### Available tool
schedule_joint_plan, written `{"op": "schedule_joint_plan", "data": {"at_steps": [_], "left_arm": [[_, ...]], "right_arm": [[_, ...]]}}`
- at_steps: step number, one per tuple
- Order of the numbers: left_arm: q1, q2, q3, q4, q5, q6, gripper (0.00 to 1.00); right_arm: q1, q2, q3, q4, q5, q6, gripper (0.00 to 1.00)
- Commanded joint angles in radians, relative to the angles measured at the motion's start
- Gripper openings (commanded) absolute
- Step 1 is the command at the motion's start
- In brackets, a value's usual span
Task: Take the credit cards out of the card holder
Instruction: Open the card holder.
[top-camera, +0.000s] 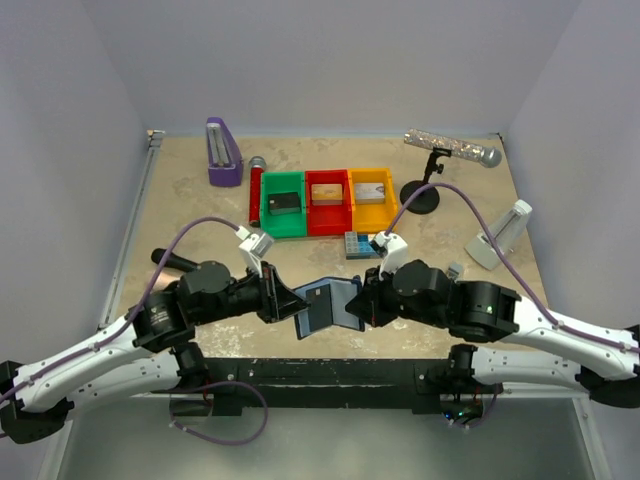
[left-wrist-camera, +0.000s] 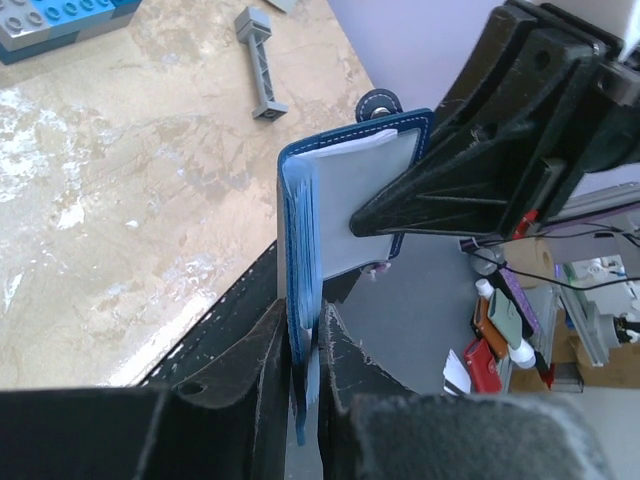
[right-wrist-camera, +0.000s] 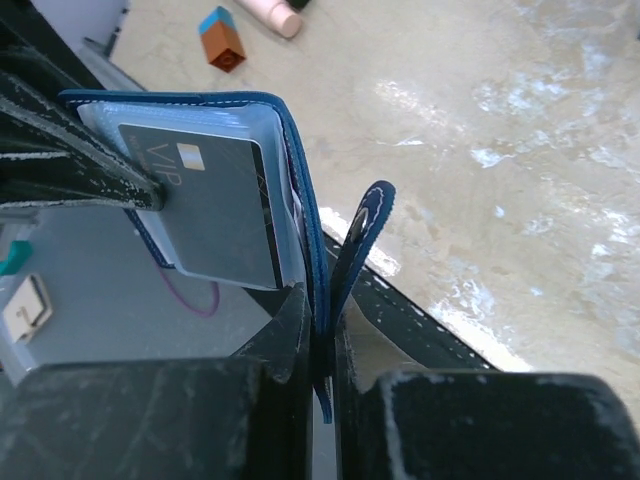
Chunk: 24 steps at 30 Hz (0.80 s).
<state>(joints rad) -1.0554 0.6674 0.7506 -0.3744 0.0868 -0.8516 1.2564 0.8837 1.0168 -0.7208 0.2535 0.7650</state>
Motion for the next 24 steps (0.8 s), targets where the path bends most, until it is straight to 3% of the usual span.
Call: {"op": "schedule_joint_plan", "data": {"at_steps": [1, 7, 10, 12, 14, 18, 24], "left_arm": [[-0.005, -0.072, -0.04, 0.094, 0.031, 0.006, 0.0], [-0.005, -0.095, -0.079, 0.118, 0.05, 0.008, 0.0], [-0.005, -0.08, -0.071, 0.112, 0.042, 0.003, 0.0], [-0.005, -0.062, -0.057, 0.082, 0.021, -0.003, 0.0], [-0.005, -0.037, -0.037, 0.042, -0.002, -0.009, 0.0], [-0.005, -0.003, -0.016, -0.015, -0.044, -0.023, 0.0], [-0.005, 0.079, -0.013, -0.049, -0.13, -0.05, 0.0]], "right_arm": [[-0.035, -0.116, -0.099, 0.17, -0.115, -0.027, 0.0], [-0.06, -0.181, -0.138, 0.205, -0.221, -0.079, 0.03], [-0.058, -0.183, -0.112, 0.163, -0.205, -0.084, 0.46], [-0.058, -0.196, -0.101, 0.135, -0.18, -0.079, 0.6], [-0.058, -0.21, -0.084, 0.101, -0.158, -0.079, 0.66], [-0.06, -0.227, -0.023, 0.032, -0.117, -0.102, 0.67], [-0.055, -0.216, 0.0, 0.056, -0.166, -0.127, 0.6]]}}
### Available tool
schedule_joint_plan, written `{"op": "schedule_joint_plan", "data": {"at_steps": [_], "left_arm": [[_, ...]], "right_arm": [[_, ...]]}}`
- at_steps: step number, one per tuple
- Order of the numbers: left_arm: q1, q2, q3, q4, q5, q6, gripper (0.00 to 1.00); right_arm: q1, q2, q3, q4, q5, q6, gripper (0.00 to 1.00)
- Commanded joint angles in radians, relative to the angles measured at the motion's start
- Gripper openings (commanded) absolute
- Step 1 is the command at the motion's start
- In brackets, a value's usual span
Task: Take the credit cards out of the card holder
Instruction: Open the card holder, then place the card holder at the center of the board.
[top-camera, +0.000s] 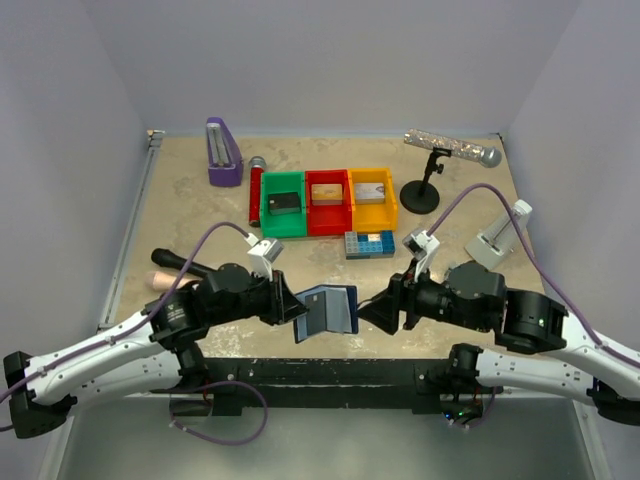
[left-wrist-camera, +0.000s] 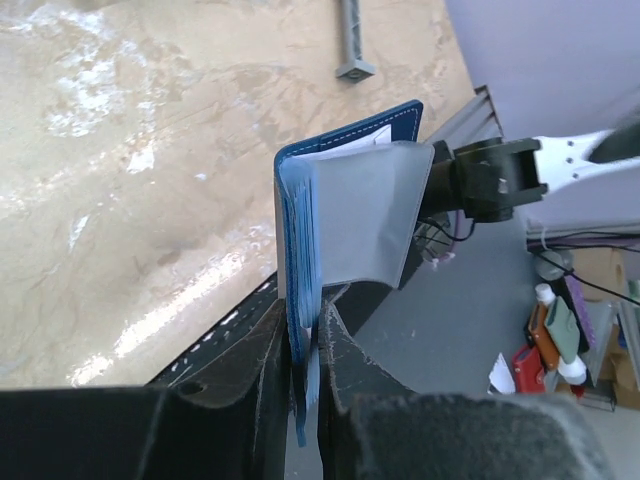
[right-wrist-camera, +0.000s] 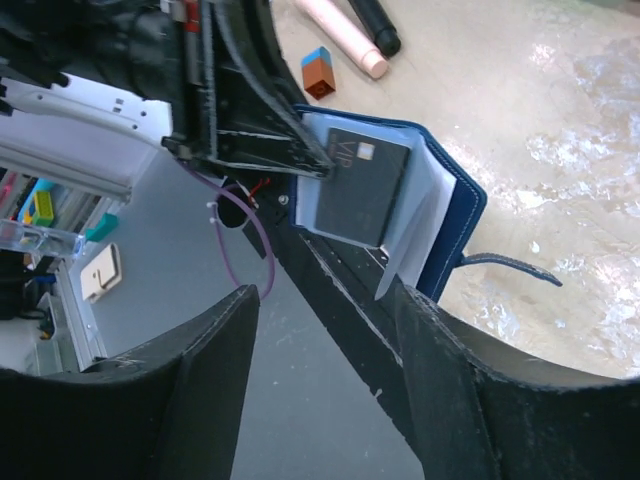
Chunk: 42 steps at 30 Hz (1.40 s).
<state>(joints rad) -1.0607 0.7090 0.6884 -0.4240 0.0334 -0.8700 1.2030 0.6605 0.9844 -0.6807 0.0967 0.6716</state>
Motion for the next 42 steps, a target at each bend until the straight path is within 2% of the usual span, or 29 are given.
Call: {"op": "schedule_joint_plan", "data": {"at_steps": [1, 3, 5, 6, 7, 10, 13, 16, 19, 21, 22, 27, 42], "left_arm": [[0.001, 0.056, 0.046, 0.002, -0.092, -0.035, 0.0], [0.002, 0.107, 0.016, 0.037, -0.116, -0.02, 0.0], [0.004, 0.139, -0.045, 0.146, -0.107, 0.005, 0.0], [0.005, 0.15, -0.07, 0.193, -0.093, 0.009, 0.0], [0.005, 0.159, -0.098, 0.246, -0.083, 0.017, 0.0], [0.016, 0.193, -0.159, 0.373, -0.04, 0.04, 0.0], [0.042, 0.234, -0.182, 0.471, 0.026, 0.068, 0.0], [0.065, 0.286, -0.185, 0.504, 0.074, 0.088, 0.0], [0.093, 0.328, -0.194, 0.547, 0.111, 0.072, 0.0], [0.116, 0.355, -0.214, 0.586, 0.132, 0.054, 0.0], [0.123, 0.368, -0.225, 0.603, 0.14, 0.042, 0.0], [0.156, 0.435, -0.26, 0.682, 0.197, 0.009, 0.0], [0.214, 0.575, -0.259, 0.723, 0.29, 0.068, 0.0]], "right_arm": [[-0.002, 0.022, 0.022, 0.036, -0.021, -0.035, 0.58], [-0.002, 0.059, -0.013, 0.09, -0.028, -0.038, 0.55], [-0.002, 0.093, -0.068, 0.151, -0.012, -0.029, 0.5], [-0.002, 0.111, -0.093, 0.189, -0.012, -0.024, 0.5], [-0.002, 0.125, -0.124, 0.237, -0.012, -0.026, 0.57], [-0.002, 0.149, -0.205, 0.355, -0.021, -0.014, 0.66], [-0.009, 0.145, -0.291, 0.464, -0.015, -0.004, 0.65], [-0.068, 0.178, -0.305, 0.449, -0.093, -0.004, 0.44], [-0.12, 0.227, -0.354, 0.509, -0.193, 0.02, 0.17], [-0.151, 0.276, -0.388, 0.565, -0.244, 0.043, 0.03], [-0.157, 0.301, -0.4, 0.585, -0.258, 0.048, 0.0], [-0.183, 0.392, -0.44, 0.653, -0.276, 0.072, 0.0], [-0.267, 0.521, -0.602, 0.828, -0.288, 0.128, 0.0]]}}
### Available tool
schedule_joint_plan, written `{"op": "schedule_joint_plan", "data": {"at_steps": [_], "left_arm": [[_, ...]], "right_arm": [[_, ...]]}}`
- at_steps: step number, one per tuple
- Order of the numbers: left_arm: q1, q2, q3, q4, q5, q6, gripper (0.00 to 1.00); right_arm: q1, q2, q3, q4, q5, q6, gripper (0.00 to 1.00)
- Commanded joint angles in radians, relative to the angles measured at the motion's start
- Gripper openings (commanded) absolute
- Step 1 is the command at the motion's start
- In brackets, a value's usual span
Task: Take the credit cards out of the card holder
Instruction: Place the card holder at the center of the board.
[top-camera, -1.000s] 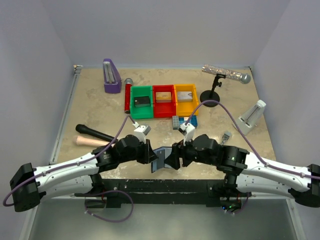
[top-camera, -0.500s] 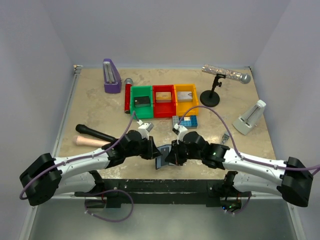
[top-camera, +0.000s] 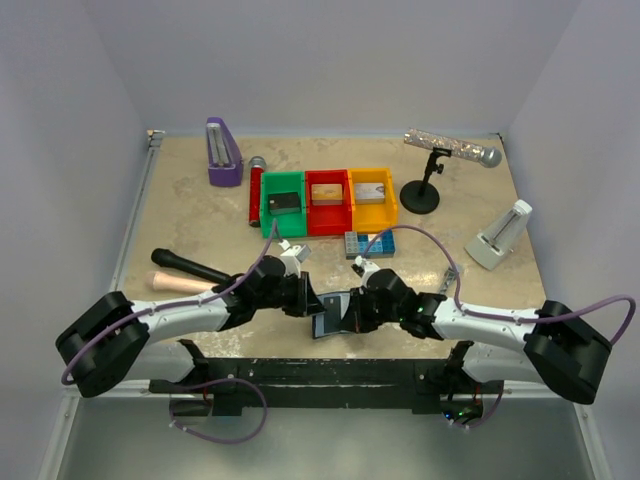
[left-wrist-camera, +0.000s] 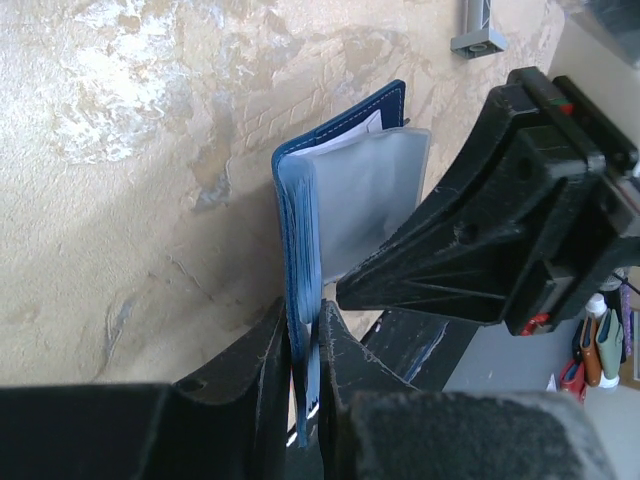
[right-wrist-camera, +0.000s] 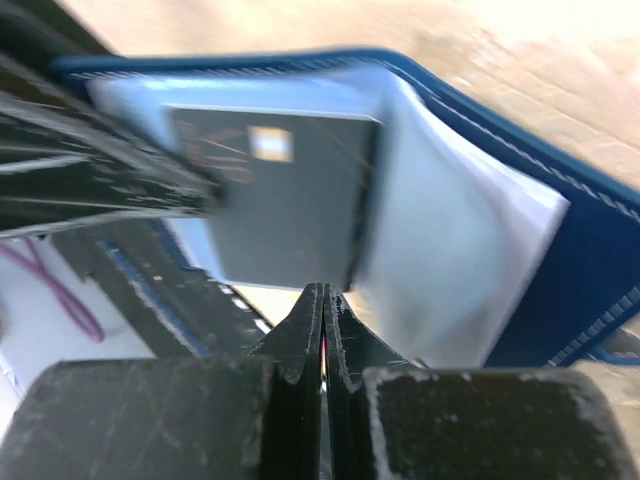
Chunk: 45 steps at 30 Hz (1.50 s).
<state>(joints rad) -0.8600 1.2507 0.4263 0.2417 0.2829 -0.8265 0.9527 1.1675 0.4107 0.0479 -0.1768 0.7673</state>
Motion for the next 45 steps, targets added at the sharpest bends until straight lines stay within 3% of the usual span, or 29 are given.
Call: {"op": "schedule_joint_plan", "data": {"at_steps": [1, 7, 16, 24, 35, 40, 45], "left_arm": [[0.015, 0.039, 0.003, 0.057, 0.044, 0.024, 0.0], [0.022, 0.079, 0.015, 0.048, 0.055, 0.029, 0.02], [0.038, 0.075, 0.032, -0.019, 0.027, 0.036, 0.32], [0.042, -0.022, 0.077, -0.189, -0.059, 0.101, 0.58], [0.05, -0.204, 0.06, -0.332, -0.154, 0.07, 0.57], [0.049, -0.258, 0.002, -0.202, -0.088, -0.003, 0.53], [0.018, -0.192, -0.047, -0.032, -0.001, -0.068, 0.46]], "right_arm": [[-0.019, 0.015, -0.036, 0.107, -0.01, 0.035, 0.0], [-0.031, 0.02, -0.055, 0.121, -0.018, 0.032, 0.0], [-0.034, 0.031, -0.067, 0.132, -0.03, 0.038, 0.0], [-0.032, -0.008, -0.043, 0.07, -0.027, 0.024, 0.0], [-0.034, -0.048, -0.013, 0.006, -0.009, 0.013, 0.0], [-0.034, -0.016, -0.006, 0.021, -0.019, 0.015, 0.0], [-0.034, -0.002, -0.001, 0.033, -0.023, 0.02, 0.0]]}}
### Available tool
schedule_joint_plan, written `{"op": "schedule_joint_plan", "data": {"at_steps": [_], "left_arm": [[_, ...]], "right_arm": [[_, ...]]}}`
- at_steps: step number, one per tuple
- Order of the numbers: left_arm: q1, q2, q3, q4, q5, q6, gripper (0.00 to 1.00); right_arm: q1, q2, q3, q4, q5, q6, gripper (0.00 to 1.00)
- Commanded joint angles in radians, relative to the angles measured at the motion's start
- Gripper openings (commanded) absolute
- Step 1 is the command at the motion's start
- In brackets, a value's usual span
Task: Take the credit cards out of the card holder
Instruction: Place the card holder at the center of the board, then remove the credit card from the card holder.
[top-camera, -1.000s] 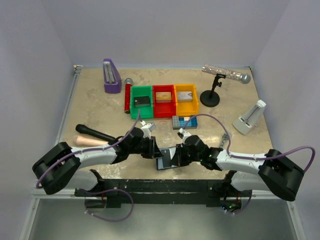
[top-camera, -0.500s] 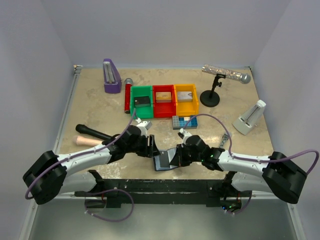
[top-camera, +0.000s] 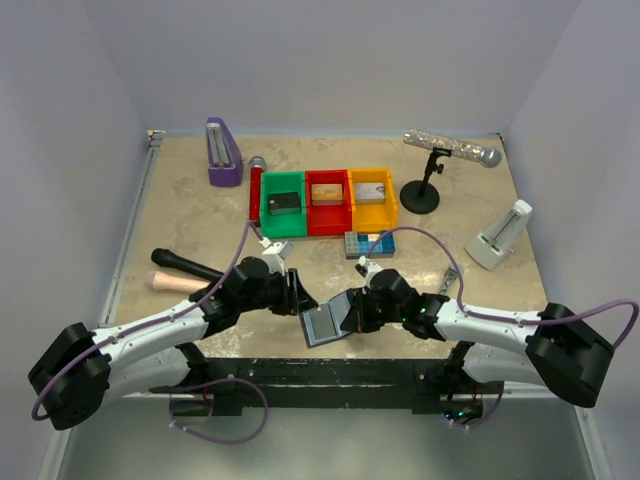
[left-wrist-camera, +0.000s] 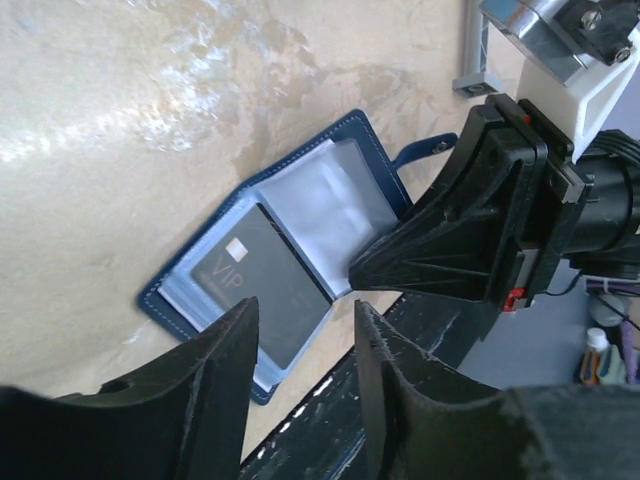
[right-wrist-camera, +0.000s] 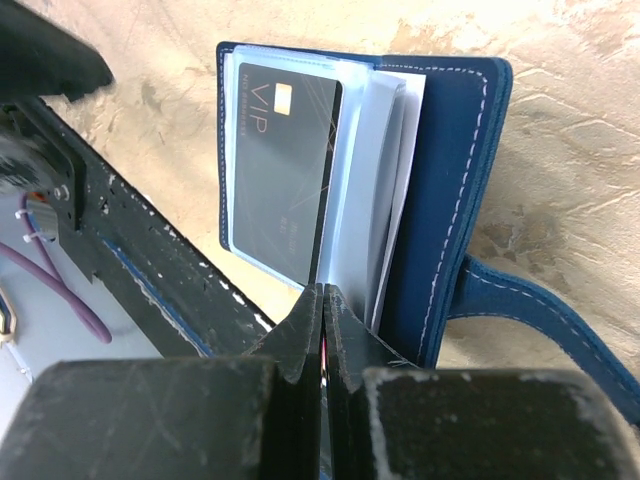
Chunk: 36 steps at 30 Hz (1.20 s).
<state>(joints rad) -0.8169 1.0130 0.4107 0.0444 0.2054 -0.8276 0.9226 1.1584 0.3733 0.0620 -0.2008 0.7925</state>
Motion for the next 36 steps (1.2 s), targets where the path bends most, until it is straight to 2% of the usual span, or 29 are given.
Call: {"op": "schedule_joint_plan", "data": {"at_steps": [1, 7, 11, 20, 36], "left_arm": [[-0.036, 0.068, -0.035, 0.182, 0.083, -0.07, 0.44], [-0.091, 0.196, -0.078, 0.33, 0.124, -0.116, 0.34], [-0.093, 0.243, -0.13, 0.399, 0.115, -0.146, 0.33], [-0.091, 0.225, -0.148, 0.33, 0.04, -0.125, 0.35], [-0.056, 0.239, -0.047, 0.189, 0.009, -0.03, 0.38]], "right_arm": [[-0.004, 0.009, 0.038, 0.018, 0.003, -0.004, 0.0], [-0.004, 0.026, 0.032, 0.021, 0.005, 0.002, 0.0], [-0.004, 0.037, 0.006, 0.05, -0.005, 0.017, 0.0], [-0.004, 0.07, -0.011, 0.064, -0.018, 0.03, 0.0], [0.039, 0.156, -0.01, 0.142, -0.04, 0.088, 0.0]]}}
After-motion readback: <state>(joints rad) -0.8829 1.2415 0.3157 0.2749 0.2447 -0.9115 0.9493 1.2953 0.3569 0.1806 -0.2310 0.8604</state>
